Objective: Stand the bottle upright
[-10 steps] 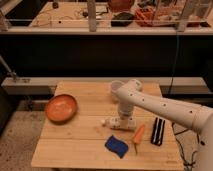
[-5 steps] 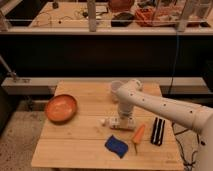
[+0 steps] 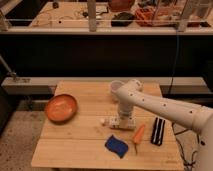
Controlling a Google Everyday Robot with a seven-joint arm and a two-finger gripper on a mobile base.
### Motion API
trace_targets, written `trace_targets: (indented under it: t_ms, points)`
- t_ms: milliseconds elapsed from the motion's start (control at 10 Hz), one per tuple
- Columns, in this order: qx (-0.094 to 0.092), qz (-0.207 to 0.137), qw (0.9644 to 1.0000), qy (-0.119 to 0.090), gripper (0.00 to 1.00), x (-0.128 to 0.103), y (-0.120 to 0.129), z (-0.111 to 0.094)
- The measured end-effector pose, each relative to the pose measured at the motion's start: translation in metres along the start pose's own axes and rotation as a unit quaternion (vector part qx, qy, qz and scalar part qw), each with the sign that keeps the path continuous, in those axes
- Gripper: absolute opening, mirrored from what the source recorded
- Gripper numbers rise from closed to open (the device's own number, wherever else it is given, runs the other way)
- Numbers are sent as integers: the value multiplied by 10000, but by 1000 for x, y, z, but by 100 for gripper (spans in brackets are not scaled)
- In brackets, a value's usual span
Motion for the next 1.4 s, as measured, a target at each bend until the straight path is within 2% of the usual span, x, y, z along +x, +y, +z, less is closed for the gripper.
trace_targets:
  t_ms: [400,1000,1200,1400]
  points:
    - [12,-8,10000,-37,11,-1,-1,1]
    - [15,-6,9999,-105,11,0,-2,1]
    - [28,-9,9999,-130,4,-1,-4,-2]
    - [27,-7,9999,-156,4,0,-4,-4]
